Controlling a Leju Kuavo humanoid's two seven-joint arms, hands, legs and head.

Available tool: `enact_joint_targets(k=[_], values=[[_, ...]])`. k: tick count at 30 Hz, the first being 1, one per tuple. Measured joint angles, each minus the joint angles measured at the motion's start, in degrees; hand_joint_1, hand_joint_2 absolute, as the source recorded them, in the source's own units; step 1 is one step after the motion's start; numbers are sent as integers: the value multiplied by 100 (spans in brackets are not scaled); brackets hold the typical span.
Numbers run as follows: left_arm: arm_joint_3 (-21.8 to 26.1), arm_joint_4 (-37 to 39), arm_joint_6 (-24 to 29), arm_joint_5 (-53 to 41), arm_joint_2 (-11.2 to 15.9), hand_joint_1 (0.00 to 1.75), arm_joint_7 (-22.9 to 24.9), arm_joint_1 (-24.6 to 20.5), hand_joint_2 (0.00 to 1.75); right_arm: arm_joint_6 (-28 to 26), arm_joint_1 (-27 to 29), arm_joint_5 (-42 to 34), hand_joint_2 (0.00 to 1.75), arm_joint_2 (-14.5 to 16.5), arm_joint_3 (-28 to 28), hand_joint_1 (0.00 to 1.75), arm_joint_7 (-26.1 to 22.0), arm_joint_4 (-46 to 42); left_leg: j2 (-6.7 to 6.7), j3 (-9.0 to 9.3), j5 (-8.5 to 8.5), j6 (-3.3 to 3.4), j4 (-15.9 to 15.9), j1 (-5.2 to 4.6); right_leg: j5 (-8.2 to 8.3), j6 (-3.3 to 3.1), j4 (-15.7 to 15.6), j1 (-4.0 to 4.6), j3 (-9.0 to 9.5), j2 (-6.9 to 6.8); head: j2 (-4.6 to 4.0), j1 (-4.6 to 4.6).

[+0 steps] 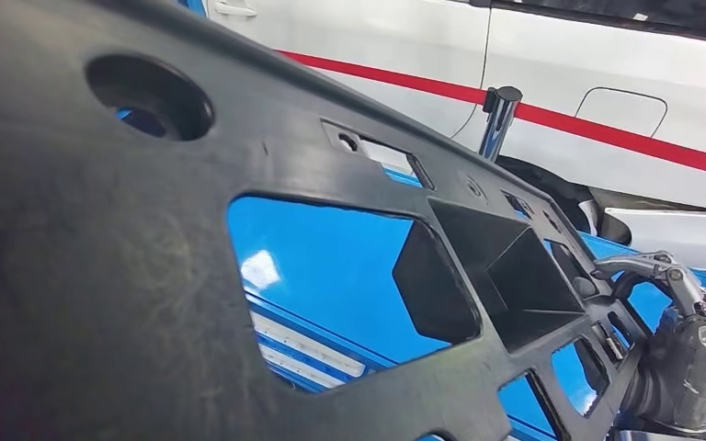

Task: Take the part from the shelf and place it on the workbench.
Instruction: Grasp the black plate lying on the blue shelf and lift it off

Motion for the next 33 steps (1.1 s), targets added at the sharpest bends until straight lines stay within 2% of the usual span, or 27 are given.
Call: enact_joint_targets(k=[3, 6, 8, 14, 16, 17, 18, 19, 20, 21, 23, 24, 25, 26, 27, 28, 29, 30, 31, 32, 33], values=[[-8, 0, -17, -28, -14, 0, 27, -12, 0, -22, 3, -52, 175, 1, 28, 175, -33, 0, 13, 29, 88, 43, -116, 37, -45, 46, 54, 11, -25, -1, 0, 63], [-12, 0, -49, -31, -37, 0, 35, -33, 0, -76, 13, -96, 175, 4, 41, 175, -56, 0, 35, 29, 182, 75, -228, 73, -459, 130, 607, -1, -281, -6, 0, 167], [-14, 0, -60, -33, -44, 0, 35, -37, 0, -91, 13, -104, 175, 4, 43, 175, -60, 0, 35, 16, 194, 73, -228, 76, -596, 151, 842, -13, -387, -6, 0, 189], [-14, 0, -60, -33, -44, 0, 35, -37, 0, -92, 13, -104, 175, 4, 43, 175, -60, 0, 35, 16, 194, 73, -228, 76, -599, 152, 849, -14, -390, -6, 0, 189], [-16, 0, -61, -33, -45, 0, 36, -35, 0, -100, 19, -112, 175, 4, 44, 175, -62, 0, 36, 11, 194, 72, -228, 77, -650, 160, 968, -22, -442, -6, 0, 198], [-21, 0, -67, -33, -46, 0, 37, -31, 0, -117, 36, -127, 175, 5, 48, 175, -66, 0, 37, 2, 198, 67, -227, 81, -728, 177, 1195, -42, -546, -6, 0, 212], [-26, 0, -76, -33, -48, 0, 41, -26, 0, -142, 62, -162, 175, 5, 56, 175, -77, 0, 38, -16, 209, 46, -224, 101, -720, 219, 1369, -87, -630, -8, 0, 227], [-32, 0, -87, -33, -49, 0, 46, -21, 0, -171, 89, -203, 175, 6, 63, 175, -91, 0, 39, -36, 223, 17, -217, 134, -637, 277, 1415, -146, -656, -13, 0, 241], [-37, 0, -113, -32, -49, 0, 58, -19, 0, -231, 133, -282, 175, 7, 71, 175, -132, 3, 24, -96, 241, -71, -156, 172, -449, 326, 1155, -226, -560, 5, -1, 271], [-39, 0, -149, -29, -47, 0, 73, -10, 0, -304, 180, -374, 175, 9, 75, 175, -190, 11, 13, -269, 34, -175, 177, 216, -170, 289, 791, -270, -490, 13, -1, 262], [-42, 0, -220, -19, -42, 0, 93, -1, 0, -428, 271, -523, 175, 12, 76, 175, -299, 32, -8, -672, -552, -335, 1135, 245, 187, 137, 270, -268, -482, 25, -1, 226], [-42, 0, -245, -9, -39, 0, 96, 2, 0, -453, 302, -552, 175, 13, 76, 175, -329, 43, -4, -829, -870, -340, 1641, 236, 276, 52, 298, -218, -617, 6, 0, 182], [-42, 0, -256, -1, -39, 0, 97, -2, 0, -457, 319, -562, 175, 13, 76, 175, -341, 51, -5, -825, -935, -308, 1836, 208, 323, 38, 299, -181, -680, -2, 0, 170], [-42, 0, -267, 4, -39, 0, 100, -1, 0, -460, 331, -565, 175, 13, 76, 175, -351, 58, -6, -727, -900, -256, 1838, 170, 371, 23, 299, -139, -741, -8, 0, 161], [-42, 0, -273, 8, -39, 0, 103, 3, 0, -463, 338, -568, 175, 13, 76, 175, -358, 63, -8, -524, -785, -178, 1615, 122, 421, 6, 298, -98, -799, -6, 0, 155], [-42, 0, -278, 9, -38, 0, 105, 7, 0, -466, 341, -571, 175, 13, 75, 175, -364, 65, -8, -234, -651, -71, 1217, 59, 470, -11, 295, -65, -849, -4, 0, 151], [-42, 1, -280, 9, -27, 0, 105, 4, 0, -468, 347, -575, 175, 14, 75, 175, -370, 66, -8, 96, -578, 56, 733, -17, 516, -20, 293, -40, -889, -4, 0, 149], [-42, 1, -282, 10, -18, 0, 105, -4, 0, -475, 361, -578, 175, 14, 74, 175, -376, 66, 17, 375, -542, 156, 303, -82, 566, -22, 281, -39, -913, -14, 0, 141], [-42, 1, -287, 10, -9, 0, 104, -11, 0, -485, 374, -587, 175, 15, 74, 175, -381, 67, 35, 557, -529, 223, -1, -143, 615, -14, 264, -56, -923, -32, 0, 134], [-42, 1, -291, 10, -1, 0, 104, -13, 0, -495, 386, -596, 175, 15, 74, 175, -386, 69, 53, 643, -522, 258, -176, -186, 666, 10, 242, -82, -926, -50, 0, 121], [-42, 0, -295, 12, -3, 0, 104, -9, 0, -504, 396, -605, 175, 15, 74, 175, -389, 72, 71, 639, -458, 272, -258, -203, 730, 39, 193, -106, -915, -66, 0, 103]])
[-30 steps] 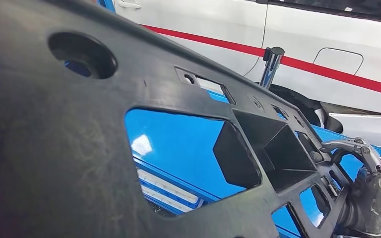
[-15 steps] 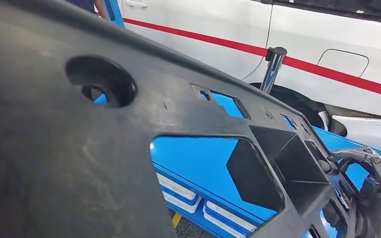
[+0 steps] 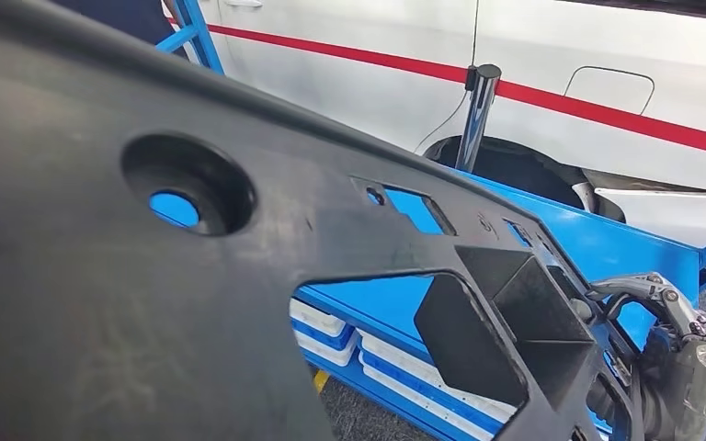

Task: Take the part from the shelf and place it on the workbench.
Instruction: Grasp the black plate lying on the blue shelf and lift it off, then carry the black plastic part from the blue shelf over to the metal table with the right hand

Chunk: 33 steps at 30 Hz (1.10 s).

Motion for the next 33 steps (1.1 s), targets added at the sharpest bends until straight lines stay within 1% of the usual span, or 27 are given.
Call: enact_joint_targets(k=[1, 2, 3, 4, 6, 7, 8, 9, 10, 11, 12, 13, 14, 15, 17, 18, 20, 21, 22, 23, 24, 25, 27, 28, 29, 31, 33], values=[[0, 0, -3, 3, 1, 0, 1, 4, 0, -5, 7, -8, 175, 1, -1, 175, -2, 5, -4, -1, 108, 4, -96, 6, 34, 23, -30, -7, -2, -2, 0, -20], [0, 0, -5, 7, 3, 0, 2, 4, 0, -9, 15, -10, 175, 4, -1, 175, -4, 11, -3, -3, 224, 17, -209, 26, -18, 56, -18, -5, -19, 5, 0, -38], [1, 0, -12, 12, 4, 0, 3, 3, 0, -14, 24, -10, 175, 7, -2, 175, -10, 16, -3, -24, 347, 30, -312, 60, -176, 88, 85, -2, -59, 15, 0, -51], [0, 0, -28, 15, 4, 0, 4, 3, 0, -21, 33, -12, 175, 5, -5, 175, -17, 22, -2, -58, 454, 4, -381, 103, -434, 129, 317, -11, -132, 25, 0, -59], [-1, 0, -72, 15, -4, 0, 6, 18, 0, -34, 48, -21, 175, 1, -11, 175, -32, 29, 7, -207, 585, -60, -392, 167, -933, 245, 982, -61, -288, 32, 0, -61], [-3, 0, -92, 14, -8, 0, 6, 27, 0, -38, 61, -25, 175, 0, -13, 175, -37, 37, 21, -292, 636, -120, -376, 204, -1010, 308, 1253, -100, -317, 30, 0, -59], [-3, 0, -103, 15, -14, 0, 6, 30, 0, -41, 71, -28, 175, 3, -13, 175, -42, 43, 36, -389, 682, -169, -342, 243, -951, 376, 1371, -144, -271, 27, 0, -63], [-3, 0, -109, 15, -16, 0, 6, 30, 0, -45, 80, -28, 175, 5, -15, 175, -44, 49, 51, -500, 719, -217, -281, 289, -800, 452, 1294, -193, -126, 22, 0, -65], [-3, 0, -111, 15, -19, 0, 7, 29, 0, -48, 83, -27, 175, 7, -16, 175, -46, 53, 64, -614, 742, -265, -190, 333, -641, 538, 1026, -249, 119, 12, 0, -66], [-2, 0, -110, 16, -14, 0, 7, 29, 0, -50, 83, -27, 175, 7, -18, 175, -47, 55, 70, -735, 749, -316, -74, 365, -602, 628, 649, -290, 412, 8, 0, -61], [-3, 0, -111, 16, -12, 0, 8, 29, 0, -54, 85, -31, 175, 7, -20, 175, -48, 56, 72, -841, 744, -364, 58, 383, -626, 645, 326, -302, 641, 14, 0, -67], [-3, 0, -113, 16, -10, 0, 6, 28, 0, -57, 84, -44, 175, 7, -22, 175, -48, 58, 73, -920, 733, -406, 179, 380, -716, 607, 107, -309, 779, 17, -1, -78], [-4, 0, -115, 17, -10, 0, 4, 29, 0, -60, 83, -63, 175, 7, -26, 175, -49, 62, 71, -976, 725, -437, 261, 374, -817, 525, 27, -294, 816, 25, -1, -100], [-4, 0, -118, 19, -15, 0, 2, 28, 0, -62, 84, -90, 175, 7, -29, 175, -53, 66, 70, -1004, 725, -458, 309, 377, -838, 395, 51, -276, 778, 28, -1, -128], [-4, 0, -116, 26, -14, 0, -4, 33, 0, -62, 82, -133, 175, 8, -34, 175, -68, 72, 58, -1055, 650, -501, 405, 407, -818, 223, 83, -270, 713, 11, 0, -160], [-4, 0, -111, 30, -13, 0, -7, 35, 0, -61, 82, -146, 175, 9, -37, 175, -76, 72, 47, -1113, 497, -528, 559, 420, -781, 160, 85, -268, 676, 5, 0, -166], [-4, 0, -104, 42, -13, 0, -22, 34, 0, -53, 88, -126, 175, 9, -40, 175, -83, 73, 24, -1320, -13, -571, 1184, 429, -693, 86, 85, -261, 580, -10, 0, -175], [-3, 0, -99, 50, -13, 0, -35, 30, 0, -43, 100, -78, 175, 9, -42, 175, -83, 74, 18, -1433, -243, -581, 1571, 429, -652, 71, 87, -253, 527, -17, 0, -177], [-3, 0, -96, 62, -13, 0, -48, 26, 0, -27, 117, -8, 175, 9, -42, 175, -81, 75, 16, -1500, -378, -583, 1872, 429, -615, 63, 90, -242, 476, -30, 0, -178], [-2, 0, -92, 74, -13, 0, -57, 25, 0, -8, 135, 74, 175, 9, -42, 175, -79, 75, 15, -1478, -405, -572, 1997, 427, -583, 62, 92, -230, 434, -46, 0, -178], [-2, 0, -89, 84, -13, 0, -64, 30, 0, 8, 151, 145, 175, 9, -42, 175, -74, 75, 16, -1345, -333, -547, 1888, 423, -559, 65, 92, -219, 403, -67, 0, -178], [-2, 0, -88, 90, -13, 0, -66, 38, 0, 19, 162, 193, 175, 9, -44, 175, -69, 75, 29, -1108, -202, -505, 1561, 412, -539, 71, 92, -208, 384, -94, 0, -178], [-2, 0, -87, 95, -11, 0, -68, 43, 0, 26, 182, 241, 175, 9, -50, 175, -60, 74, 159, -560, 25, -402, 705, 355, -510, 97, 89, -192, 372, -170, 0, -178], [-2, 0, -86, 96, -12, 0, -69, 40, 0, 26, 194, 254, 175, 9, -54, 175, -56, 74, 220, -402, 94, -365, 415, 314, -494, 120, 83, -191, 375, -217, 0, -177], [-2, 0, -86, 97, -13, 0, -69, 37, 0, 26, 204, 263, 175, 9, -58, 175, -50, 74, 259, -339, 117, -341, 267, 279, -479, 146, 77, -193, 379, -269, 0, -183], [-2, 0, -81, 105, -13, 0, -70, 46, 0, 24, 217, 278, 175, 12, -74, 175, -39, 74, 189, -370, 174, -319, 198, 252, -448, 217, 42, -196, 394, -374, 0, -196], [-2, 0, -72, 115, -14, 0, -72, 62, 0, 18, 232, 287, 175, 14, -104, 175, -36, 74, 84, -363, 267, -290, 95, 275, -547, 267, 142, -201, 350, -320, 0, -201]])
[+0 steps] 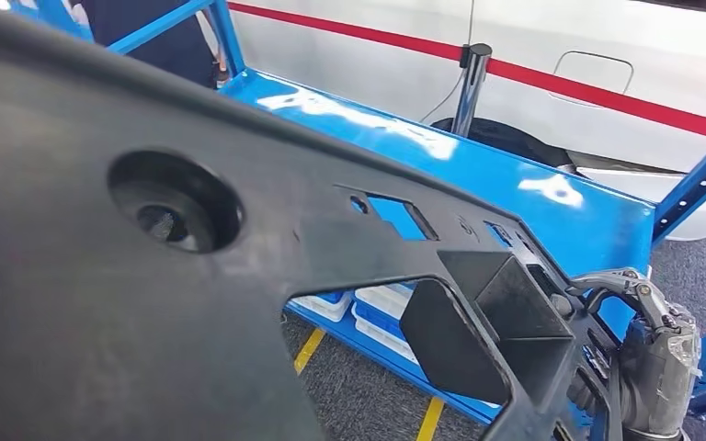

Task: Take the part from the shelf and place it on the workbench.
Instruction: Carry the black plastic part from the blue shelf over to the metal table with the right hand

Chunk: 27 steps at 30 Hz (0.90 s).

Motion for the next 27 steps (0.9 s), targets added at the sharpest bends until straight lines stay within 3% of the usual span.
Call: enact_joint_targets(k=[1, 3, 4, 5, 6, 7, 9, 10, 12, 14, 16, 18, 20, 21, 22, 23, 25, 27], values=[[1, 0, 3, 5, -1, 0, -1, 5, 0, -3, 12, 3, 175, 1, -14, 175, 0, 0, -53, 2, 49, 21, -45, 14, -151, 8, 214, 2, -93, 83, 0, 1], [1, 0, 4, 13, -7, 0, -1, 13, 0, -6, 49, 7, 175, 1, -31, 175, 0, 0, -152, -34, 92, 58, -62, 12, -559, -5, 961, 20, -421, 253, 0, 4], [0, 0, 3, 16, -10, 0, -1, 20, 0, -7, 68, 6, 175, 1, -34, 175, 1, 1, -203, -49, 102, 68, -60, 1, -692, -10, 1306, 34, -574, 284, 0, 4], [-1, 0, 2, 19, -12, 0, -1, 28, 0, -7, 81, 7, 175, 1, -37, 175, 2, 1, -255, -57, 108, 73, -56, -9, -723, -15, 1493, 47, -653, 299, 0, 3], [-1, 0, 2, 22, -12, 0, -1, 38, 0, -7, 90, 8, 175, 1, -40, 175, 4, 1, -311, -58, 113, 75, -51, -18, -631, -21, 1441, 54, -613, 311, 0, 3], [-1, 0, 1, 27, -12, 0, -1, 44, 0, -9, 97, 7, 175, 1, -48, 175, 10, 1, -371, -53, 114, 73, -41, -23, -444, -30, 1157, 56, -460, 341, 0, 3], [0, 0, -3, 40, -13, 0, -1, 41, 0, -15, 116, 6, 175, 1, -73, 175, 29, 1, -487, -70, 99, 48, 9, -35, -73, -55, 315, 46, -34, 560, 0, 3], [1, 0, -7, 47, -14, 0, -2, 31, 0, -20, 129, 5, 175, 0, -90, 175, 40, 0, -541, -101, 93, 28, 41, -38, 15, -68, 19, 41, 101, 665, 0, 1], [2, 0, -12, 55, -14, 0, -4, 22, 0, -28, 153, 2, 175, 0, -115, 175, 59, -1, -642, -180, 99, -24, 84, -36, 15, -99, -172, 49, 164, 720, 0, -4], [2, 0, -12, 58, -13, 0, -6, 39, 0, -45, 169, -1, 175, 0, -144, 175, 69, -2, -692, -235, 94, -77, 121, -18, 30, -144, -182, 43, 155, 596, 0, -6], [2, 0, -9, 71, -11, 0, -9, 48, 0, -86, 198, -3, 175, 0, -188, 175, 75, -2, -514, -412, -94, -150, 462, -7, 41, -192, -205, 19, 166, 459, 0, -27], [3, 0, 0, 87, -10, 0, -22, 36, 0, -146, 270, -16, 175, -1, -240, 175, 77, -2, -289, -803, -441, -235, 1228, 33, 31, -215, -208, 13, 172, 319, 0, -53], [6, 0, 10, 98, -10, 0, -33, 5, 0, -198, 361, -68, 175, -1, -297, 175, 55, -2, -228, -1124, -606, -292, 1832, 86, 16, -218, -207, 9, 180, 170, 0, -58], [8, 0, 15, 102, -10, 0, -32, -6, 0, -213, 404, -99, 175, 0, -327, 175, 33, -2, -209, -1130, -539, -310, 1834, 110, 5, -212, -207, 4, 192, 99, 0, -60], [8, 0, 18, 109, -9, 0, -24, -7, 0, -223, 442, -133, 175, 1, -359, 175, 2, -2, -171, -1017, -380, -322, 1602, 129, -8, -201, -208, -3, 210, 36, 0, -62], [8, 0, 23, 114, -9, 0, -19, 4, 0, -228, 475, -160, 175, 1, -392, 175, -29, -3, -78, -808, -166, -325, 1189, 141, -24, -182, -208, -9, 235, -19, 0, -64], [7, 0, 31, 126, -8, 0, -15, 25, 0, -236, 537, -193, 175, 2, -462, 175, -94, -4, 207, -439, 105, -300, 424, 108, -57, -129, -207, 6, 276, -111, 0, -72], [8, 0, 37, 140, -8, 0, -19, 31, 0, -241, 603, -228, 175, 5, -530, 175, -163, -4, 303, -360, 140, -231, 173, 48, -71, -66, -220, 33, 299, -208, 0, -78]])
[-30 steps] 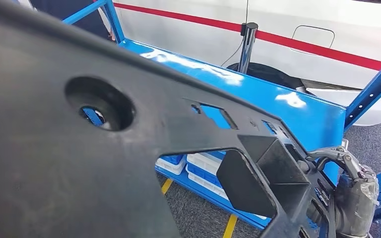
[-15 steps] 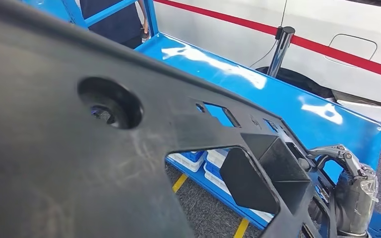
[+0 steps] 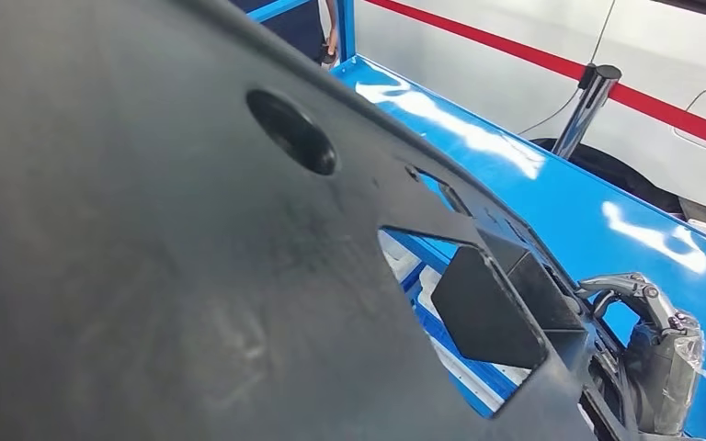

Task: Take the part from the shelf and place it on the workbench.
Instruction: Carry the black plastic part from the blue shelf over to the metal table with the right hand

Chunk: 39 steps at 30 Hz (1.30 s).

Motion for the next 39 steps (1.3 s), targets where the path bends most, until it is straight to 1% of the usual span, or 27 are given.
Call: enact_joint_targets(k=[2, 4, 5, 7, 8, 9, 10, 11, 13, 15, 17, 18, 19, 21, 23, 24, 25, 26, 27, 28, 29, 31, 33, 34, 36, 38, 39], values=[[1, 0, 3, 26, 2, 0, -2, 13, 0, -2, 66, -56, 175, 7, -66, 175, -85, 0, -149, -35, 20, 83, -10, -19, -8, 66, -32, -3, 32, -110, 0, -6], [2, 0, 6, 53, 8, 0, -7, 28, 0, -3, 138, -132, 175, 19, -136, 175, -187, 0, -284, -22, 51, 159, -39, -2, -153, 108, 131, -20, -11, 28, 0, -7], [2, 0, 6, 66, 12, 0, -10, 27, 0, -3, 181, -170, 175, 29, -172, 175, -235, 0, -348, -11, 61, 196, -48, 3, -315, 106, 401, -24, -127, 172, 0, -6], [3, 0, 4, 86, 15, 0, -13, 17, 0, -4, 298, -228, 175, 61, -238, 175, -342, 2, -496, -3, 65, 254, -52, -10, -692, 68, 1245, 3, -539, 430, 0, -8], [3, 0, 2, 97, 15, 0, -13, 14, 0, -4, 362, -254, 175, 84, -268, 175, -392, 3, -578, 1, 65, 268, -51, -25, -781, 49, 1588, 23, -732, 476, 0, -9], [3, 0, 2, 105, 16, 0, -13, 16, 0, -4, 414, -280, 175, 107, -294, 175, -443, 5, -668, 9, 64, 272, -49, -39, -757, 30, 1737, 44, -842, 504, 0, -10], [3, 0, 2, 111, 18, 0, -13, 20, 0, -4, 448, -303, 175, 130, -317, 175, -482, 7, -760, 22, 63, 273, -46, -51, -614, 10, 1637, 56, -835, 527, 0, -12], [3, 0, 2, 114, 20, 0, -13, 23, 0, -4, 471, -317, 175, 150, -339, 175, -510, 8, -845, 38, 61, 271, -44, -59, -404, -9, 1343, 59, -731, 574, 0, -12], [3, 0, 2, 115, 24, 0, -12, 15, 0, -4, 508, -356, 175, 184, -388, 175, -561, 9, -1001, 41, 49, 253, -18, -76, -18, -41, 560, 41, -423, 846, 0, -20], [4, 0, 7, 119, 29, 0, -15, 6, 0, -4, 565, -416, 175, 221, -439, 175, -618, 11, -1132, -2, 41, 211, 5, -80, 102, -70, 175, 32, -279, 1026, 0, -64], [5, 0, 14, 122, 44, 0, -20, 15, 0, -4, 614, -476, 175, 268, -485, 175, -681, 18, -1250, -47, 46, 156, 11, -56, 107, -124, 141, 38, -268, 911, 0, -118], [5, 0, 16, 122, 54, 0, -21, 24, 0, -4, 633, -502, 175, 291, -509, 175, -711, 22, -1200, -74, 18, 124, 55, -58, 111, -156, 131, 39, -257, 838, 0, -144], [5, 0, 17, 121, 62, 0, -22, 28, 0, -4, 657, -529, 175, 308, -538, 175, -739, 24, -1072, -138, -61, 90, 193, -59, 115, -189, 120, 31, -247, 760, 0, -176], [5, 0, 22, 118, 71, 0, -24, 8, 0, -4, 737, -592, 175, 346, -609, 175, -803, 26, -704, -442, -385, 15, 827, -51, 103, -233, 110, 38, -227, 606, 0, -249], [5, 0, 26, 117, 74, 0, -26, -35, 0, -4, 824, -654, 175, 386, -681, 175, -856, 31, -544, -823, -678, -39, 1589, -12, 83, -251, 111, 51, -218, 432, 0, -297], [5, 0, 26, 117, 75, 0, -25, -48, 0, -4, 852, -674, 175, 402, -713, 175, -872, 33, -517, -900, -700, -50, 1747, 0, 72, -251, 111, 54, -211, 347, 0, -311], [5, 0, 25, 117, 75, 0, -22, -52, 0, -4, 867, -687, 175, 413, -740, 175, -881, 35, -495, -853, -618, -48, 1668, 5, 61, -247, 111, 57, -198, 271, 0, -327], [5, 0, 25, 118, 77, 0, -17, -46, 0, -4, 875, -692, 175, 424, -766, 175, -886, 35, -461, -713, -478, -35, 1411, 5, 50, -240, 111, 60, -183, 206, 0, -341], [5, 0, 24, 119, 78, 0, -14, -35, 0, -4, 879, -696, 175, 434, -787, 175, -891, 35, -415, -540, -326, -16, 1090, 0, 40, -234, 111, 63, -168, 158, 0, -354], [4, 0, 24, 120, 79, 0, -11, -22, 0, -4, 883, -699, 175, 443, -811, 175, -895, 35, -296, -325, -177, 21, 698, -19, 30, -225, 110, 66, -149, 110, 0, -369], [4, 0, 24, 120, 81, 0, -10, -14, 0, -4, 891, -702, 175, 451, -833, 175, -900, 35, -180, -166, -94, 57, 392, -51, 15, -207, 112, 79, -136, 65, 0, -381], [3, 0, 25, 119, 84, 0, -16, -7, 0, -4, 911, -717, 175, 466, -875, 175, -909, 35, -53, 4, -22, 126, 24, -113, -15, -162, 112, 95, -112, -42, 0, -402], [3, 0, 30, 122, 89, 0, -20, 6, 0, -4, 920, -731, 175, 484, -908, 175, -916, 35, -171, -1, -19, 171, -23, -135, -38, -106, 93, 98, -80, -159, 0, -417], [3, 0, 33, 127, 91, 0, -22, 22, 0, -4, 927, -734, 175, 491, -927, 175, -920, 35, -240, 25, 2, 193, -57, -123, -67, -79, 110, 87, -62, -137, 0, -427], [3, 0, 44, 139, 96, 0, -27, 32, 0, -4, 939, -737, 175, 505, -969, 175, -937, 35, -369, 94, 58, 246, -139, -84, -267, -43, 404, 73, -150, 122, -1, -453], [3, 0, 50, 152, 93, 0, -30, 21, 0, -4, 971, -741, 175, 511, -1012, 175, -961, 35, -500, 120, 77, 281, -164, -64, -627, -28, 1152, 59, -504, 438, -1, -471], [3, 0, 52, 162, 91, 0, -30, 18, 0, -4, 987, -743, 175, 517, -1029, 175, -973, 35, -578, 122, 77, 289, -162, -63, -754, -14, 1522, 55, -708, 496, 0, -474]])
